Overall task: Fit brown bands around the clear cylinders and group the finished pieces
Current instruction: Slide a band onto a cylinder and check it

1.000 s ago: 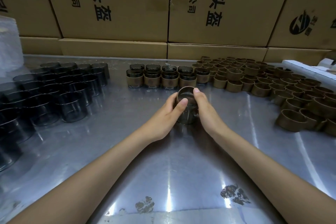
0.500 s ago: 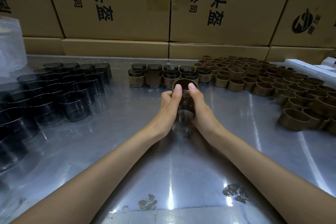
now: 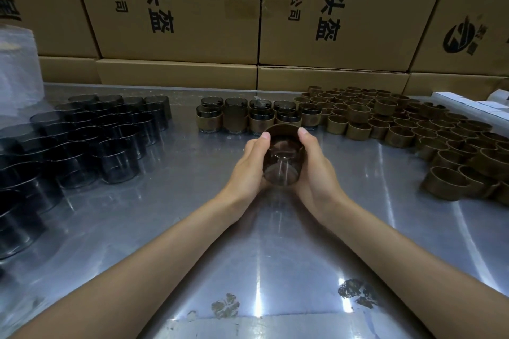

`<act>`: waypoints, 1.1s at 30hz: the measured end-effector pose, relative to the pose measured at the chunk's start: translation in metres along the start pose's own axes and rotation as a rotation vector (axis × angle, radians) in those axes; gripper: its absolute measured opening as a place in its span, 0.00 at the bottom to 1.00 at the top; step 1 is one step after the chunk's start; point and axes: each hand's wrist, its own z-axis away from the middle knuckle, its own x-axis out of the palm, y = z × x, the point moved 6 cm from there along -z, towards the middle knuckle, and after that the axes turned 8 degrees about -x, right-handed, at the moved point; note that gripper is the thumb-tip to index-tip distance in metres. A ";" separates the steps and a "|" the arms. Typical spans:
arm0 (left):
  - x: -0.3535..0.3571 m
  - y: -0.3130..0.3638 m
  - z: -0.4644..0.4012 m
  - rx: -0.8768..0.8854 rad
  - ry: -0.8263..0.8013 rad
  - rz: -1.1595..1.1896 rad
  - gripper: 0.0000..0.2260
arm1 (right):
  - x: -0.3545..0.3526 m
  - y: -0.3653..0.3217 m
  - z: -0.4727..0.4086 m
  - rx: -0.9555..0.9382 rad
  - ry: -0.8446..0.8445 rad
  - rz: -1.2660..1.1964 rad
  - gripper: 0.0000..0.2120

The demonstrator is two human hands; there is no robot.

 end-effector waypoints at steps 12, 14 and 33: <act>-0.002 0.001 0.001 -0.024 -0.013 0.121 0.19 | 0.002 -0.003 -0.006 0.150 -0.242 -0.028 0.21; -0.002 0.002 0.002 -0.022 -0.028 0.113 0.20 | -0.004 -0.003 -0.006 0.275 -0.336 0.109 0.29; -0.013 0.001 0.009 -0.225 -0.659 -0.071 0.25 | -0.011 -0.015 0.012 0.307 -0.737 -0.039 0.22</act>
